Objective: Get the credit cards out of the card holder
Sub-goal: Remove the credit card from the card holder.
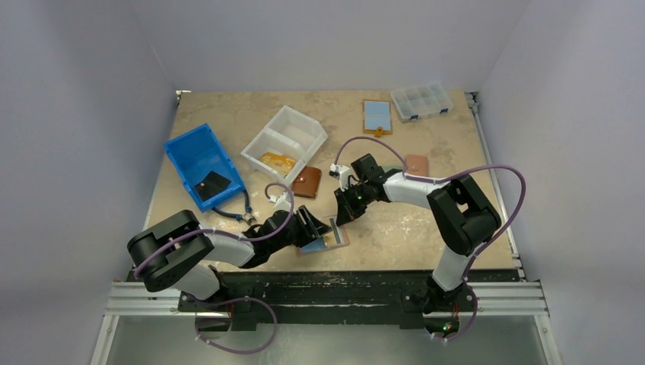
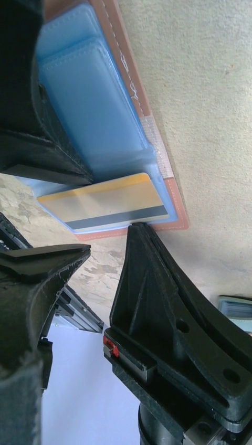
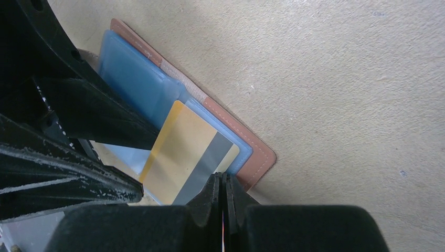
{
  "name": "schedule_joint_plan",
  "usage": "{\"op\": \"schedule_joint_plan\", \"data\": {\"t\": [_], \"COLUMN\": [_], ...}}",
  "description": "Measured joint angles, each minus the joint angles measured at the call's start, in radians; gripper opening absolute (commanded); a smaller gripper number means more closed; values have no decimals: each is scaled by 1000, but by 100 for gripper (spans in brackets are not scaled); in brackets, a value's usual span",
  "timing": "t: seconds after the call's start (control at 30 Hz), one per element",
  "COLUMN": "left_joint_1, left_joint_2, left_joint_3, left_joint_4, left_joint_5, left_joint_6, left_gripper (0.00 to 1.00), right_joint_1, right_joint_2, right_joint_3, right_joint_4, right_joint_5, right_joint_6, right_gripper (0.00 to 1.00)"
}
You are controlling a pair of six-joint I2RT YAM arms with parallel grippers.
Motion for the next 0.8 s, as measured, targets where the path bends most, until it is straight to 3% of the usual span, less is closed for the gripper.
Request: {"op": "schedule_joint_plan", "data": {"t": [0.13,0.37,0.8], "left_joint_1": [0,0,0], "left_joint_2": [7,10,21], "left_joint_3": [0,-5,-5], "left_joint_4": [18,39,39], "left_joint_5": [11,18,15], "left_joint_6": [0,0,-1], "left_gripper": [56,56,48], "right_joint_1": [0,0,1], "right_joint_2": [2,2,3], "right_joint_3": [2,3,3], "right_joint_4": [-1,-1,-1], "right_joint_5": [-3,-4,-8], "right_joint_6": [0,0,0], "right_gripper": [0,0,0]}}
